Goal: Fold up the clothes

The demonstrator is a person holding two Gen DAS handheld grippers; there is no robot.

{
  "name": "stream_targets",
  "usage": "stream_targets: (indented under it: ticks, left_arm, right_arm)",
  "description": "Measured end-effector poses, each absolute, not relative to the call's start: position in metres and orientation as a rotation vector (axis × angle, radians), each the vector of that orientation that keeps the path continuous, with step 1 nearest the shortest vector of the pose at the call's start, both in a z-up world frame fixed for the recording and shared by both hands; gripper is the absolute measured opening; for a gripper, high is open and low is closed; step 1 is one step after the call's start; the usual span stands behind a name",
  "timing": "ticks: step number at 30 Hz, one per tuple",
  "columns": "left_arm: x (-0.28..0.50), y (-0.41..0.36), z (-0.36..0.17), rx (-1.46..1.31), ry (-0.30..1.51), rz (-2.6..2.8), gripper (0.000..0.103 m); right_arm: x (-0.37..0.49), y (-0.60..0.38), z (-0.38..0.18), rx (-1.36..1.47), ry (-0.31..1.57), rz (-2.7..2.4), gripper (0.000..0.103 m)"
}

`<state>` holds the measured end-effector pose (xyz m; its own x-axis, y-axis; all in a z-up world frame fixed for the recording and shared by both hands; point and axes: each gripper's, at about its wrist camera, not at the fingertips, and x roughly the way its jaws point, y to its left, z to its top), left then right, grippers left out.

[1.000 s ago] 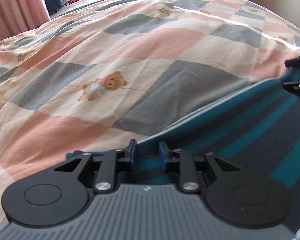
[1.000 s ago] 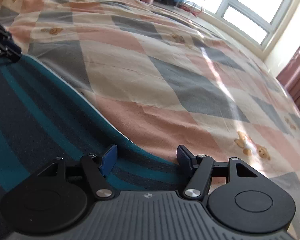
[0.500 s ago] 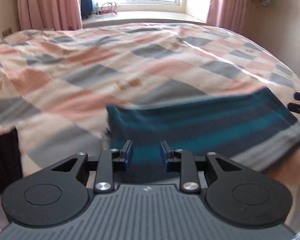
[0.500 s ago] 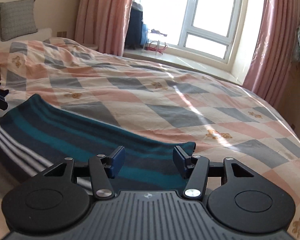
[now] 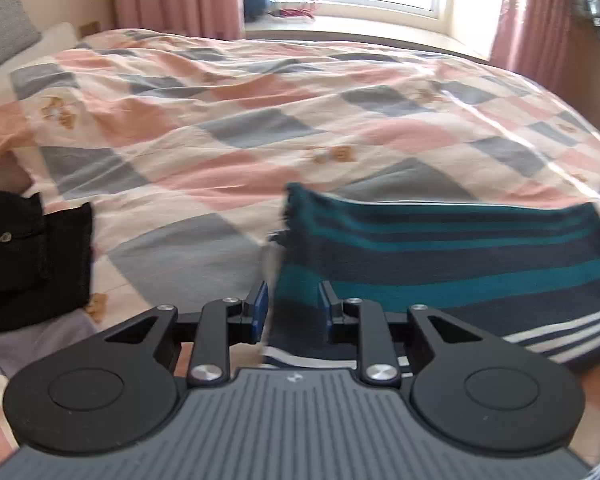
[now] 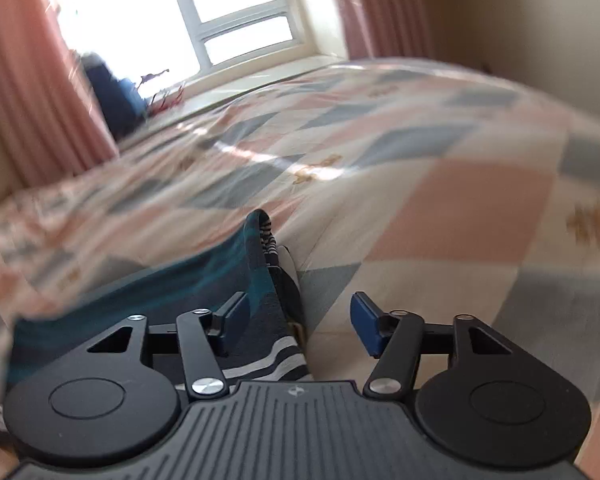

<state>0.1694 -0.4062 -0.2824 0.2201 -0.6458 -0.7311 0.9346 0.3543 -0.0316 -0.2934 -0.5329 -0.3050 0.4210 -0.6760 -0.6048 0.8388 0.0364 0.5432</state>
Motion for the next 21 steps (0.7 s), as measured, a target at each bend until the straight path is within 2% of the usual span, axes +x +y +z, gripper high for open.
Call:
stream_targets:
  ticks: [2, 7, 13, 15, 19, 21]
  left_arm:
    - [0.144, -0.415, -0.272, 0.489, 0.749, -1.252, 0.025]
    - [0.059, -0.444, -0.281, 0.593, 0.692, -1.504, 0.026]
    - [0.013, -0.466, -0.333, 0.73, 0.598, -1.603, 0.027]
    - [0.011, -0.466, -0.349, 0.778, 0.577, -1.604, 0.027]
    - [0.026, -0.459, -0.333, 0.763, 0.524, -1.687, 0.026]
    - [0.037, -0.462, -0.329, 0.803, 0.487, -1.741, 0.023]
  right_arm:
    - [-0.31, -0.52, -0.321, 1.218, 0.059, -1.102, 0.071]
    - [-0.307, -0.512, -0.372, 1.495, -0.041, -1.068, 0.072]
    - [-0.299, -0.531, -0.406, 1.601, -0.16, -1.109, 0.071]
    - [-0.293, -0.535, -0.407, 1.603, -0.152, -1.127, 0.068]
    - [-0.285, -0.537, -0.404, 1.568, -0.134, -1.173, 0.068]
    - [-0.28, -0.537, -0.403, 1.547, -0.124, -1.2, 0.065]
